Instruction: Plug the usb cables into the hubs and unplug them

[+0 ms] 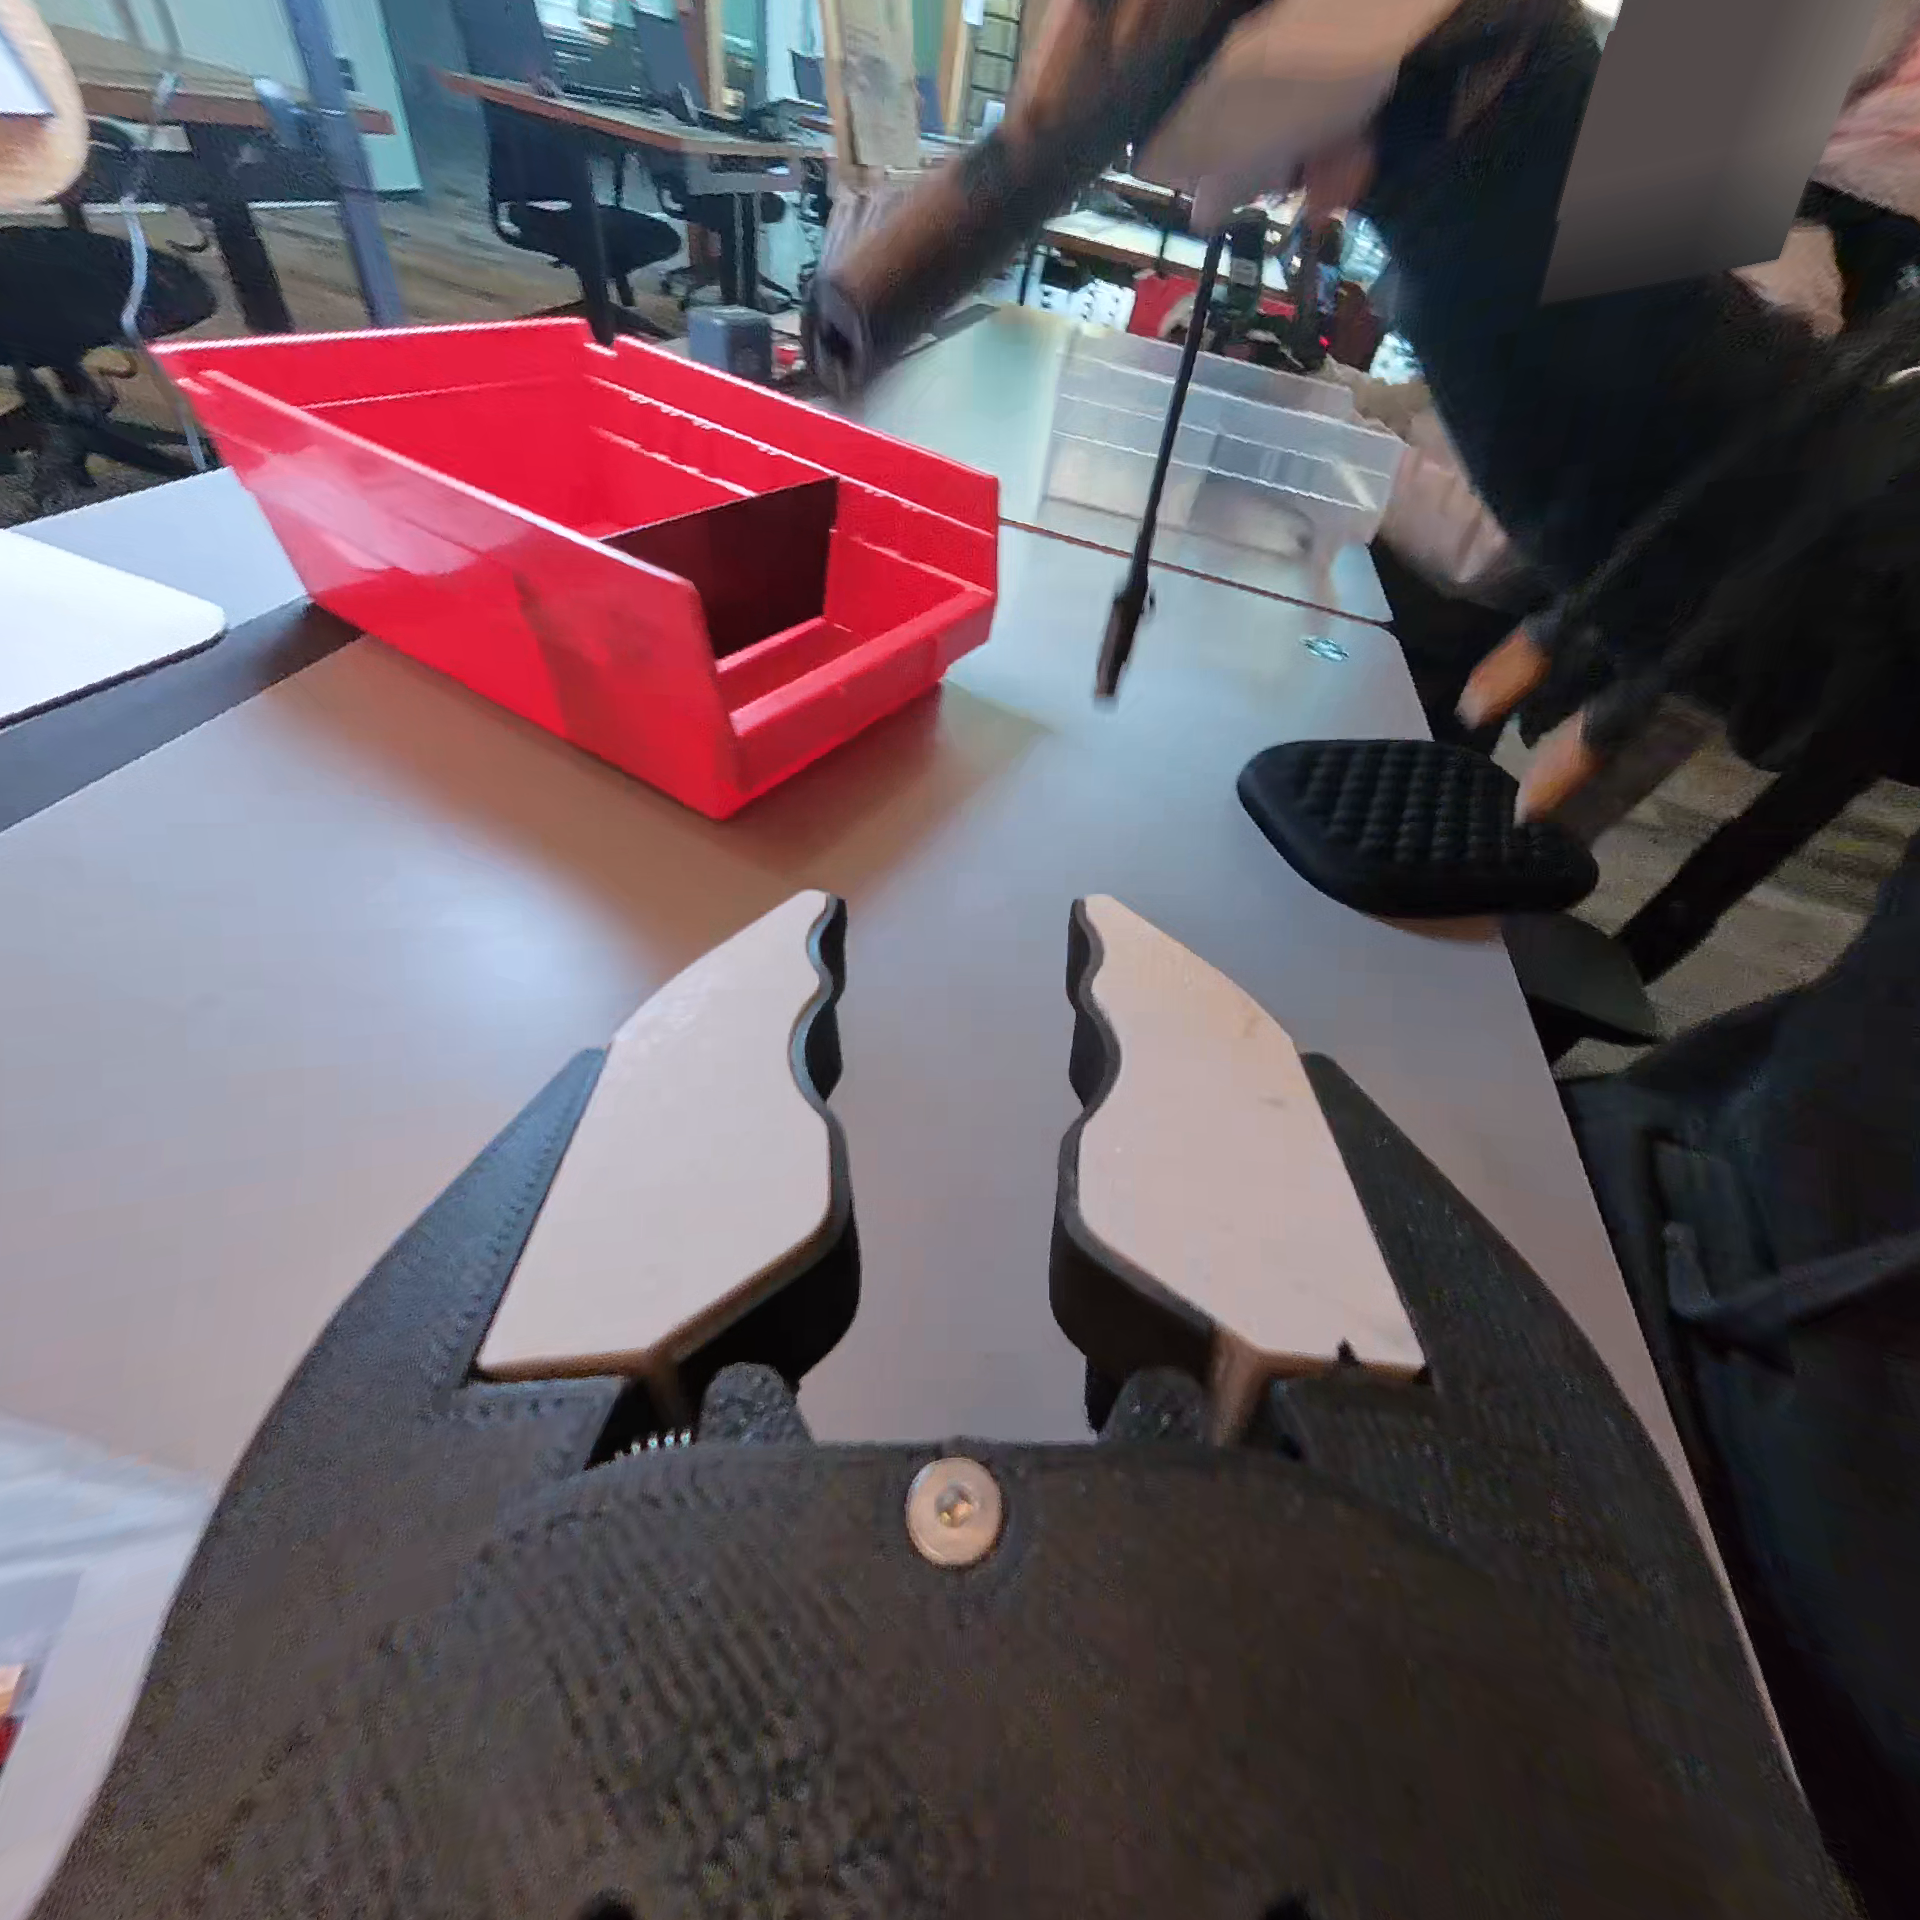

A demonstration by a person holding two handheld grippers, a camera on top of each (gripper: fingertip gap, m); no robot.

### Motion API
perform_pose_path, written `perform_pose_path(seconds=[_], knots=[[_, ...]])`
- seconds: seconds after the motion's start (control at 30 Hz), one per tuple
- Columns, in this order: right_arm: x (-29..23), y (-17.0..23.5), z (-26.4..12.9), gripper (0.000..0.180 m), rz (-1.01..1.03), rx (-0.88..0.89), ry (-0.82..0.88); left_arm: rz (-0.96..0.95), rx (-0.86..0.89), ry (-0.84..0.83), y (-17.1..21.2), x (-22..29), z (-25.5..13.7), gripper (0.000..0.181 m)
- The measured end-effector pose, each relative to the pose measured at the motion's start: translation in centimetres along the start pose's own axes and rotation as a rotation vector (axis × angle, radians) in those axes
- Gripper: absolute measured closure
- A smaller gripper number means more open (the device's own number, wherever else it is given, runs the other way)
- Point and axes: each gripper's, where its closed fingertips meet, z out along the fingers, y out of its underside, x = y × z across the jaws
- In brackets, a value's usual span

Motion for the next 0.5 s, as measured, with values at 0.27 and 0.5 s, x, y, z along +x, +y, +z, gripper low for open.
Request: perform_pose_path(seconds=[0.27, 0.5], knots=[[16.4, 5.6, -4.2, 0.161, 0.005, -0.263, 0.336, 0.016, 0.008, -0.063, 0.1, -1.0, -0.1, 0.141], [22.4, 16.0, -2.1, 0.161, -0.08, -0.611, 0.468, 0.0, -0.023, -0.075, 1.2, -1.6, 0.2, 0.143]])
